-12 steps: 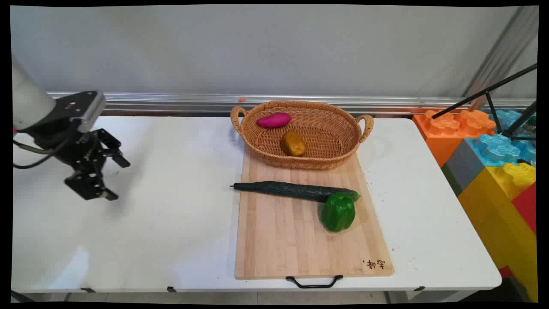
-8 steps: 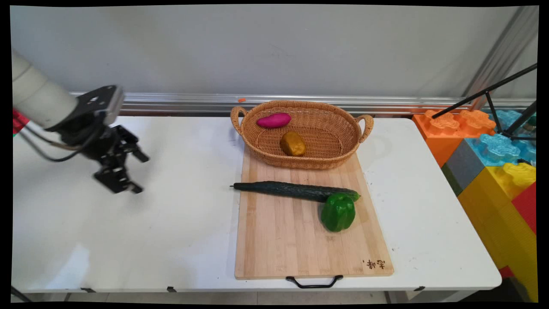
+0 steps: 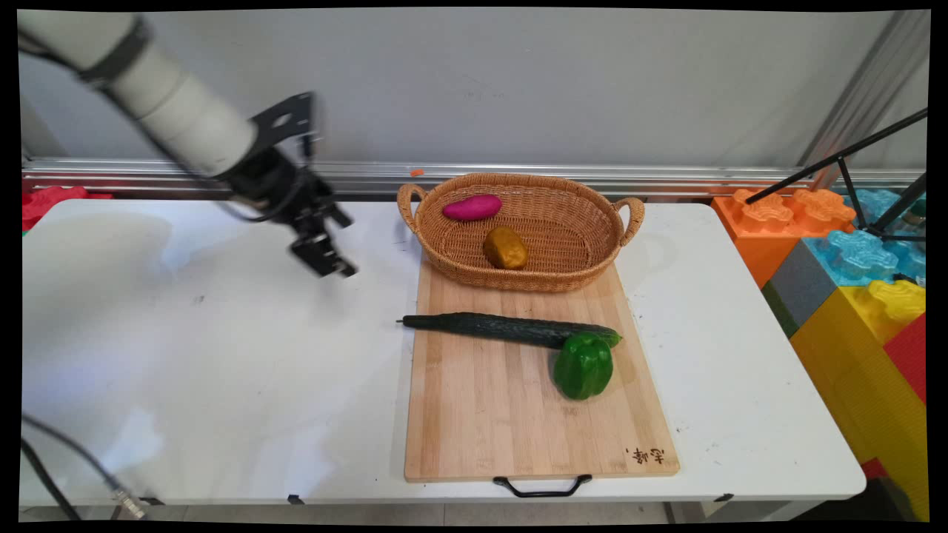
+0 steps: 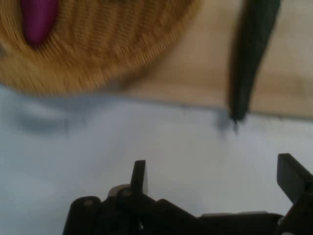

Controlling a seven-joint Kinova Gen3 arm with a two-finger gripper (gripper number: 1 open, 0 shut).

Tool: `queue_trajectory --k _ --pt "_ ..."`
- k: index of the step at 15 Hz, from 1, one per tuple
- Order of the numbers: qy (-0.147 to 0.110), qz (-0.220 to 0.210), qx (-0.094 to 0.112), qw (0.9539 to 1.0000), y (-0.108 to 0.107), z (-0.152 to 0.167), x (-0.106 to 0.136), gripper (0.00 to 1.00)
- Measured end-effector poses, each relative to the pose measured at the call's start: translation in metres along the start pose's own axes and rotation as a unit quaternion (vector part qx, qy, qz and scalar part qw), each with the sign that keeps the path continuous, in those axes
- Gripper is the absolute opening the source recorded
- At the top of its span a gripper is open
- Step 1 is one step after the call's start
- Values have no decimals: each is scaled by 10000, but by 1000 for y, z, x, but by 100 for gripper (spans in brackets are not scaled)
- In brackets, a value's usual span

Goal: Pick up the potato from the vegetable basket

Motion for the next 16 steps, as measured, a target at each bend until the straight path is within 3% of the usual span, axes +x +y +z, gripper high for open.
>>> queue_trajectory --k 5,9,14,16 --pt "146 286 189 9993 -21 23 62 100" --pt "103 907 294 9954 -44 54 108 100" --pt "14 1834 294 9826 -61 95 140 100" --pt "-47 2218 236 9748 -67 115 150 100"
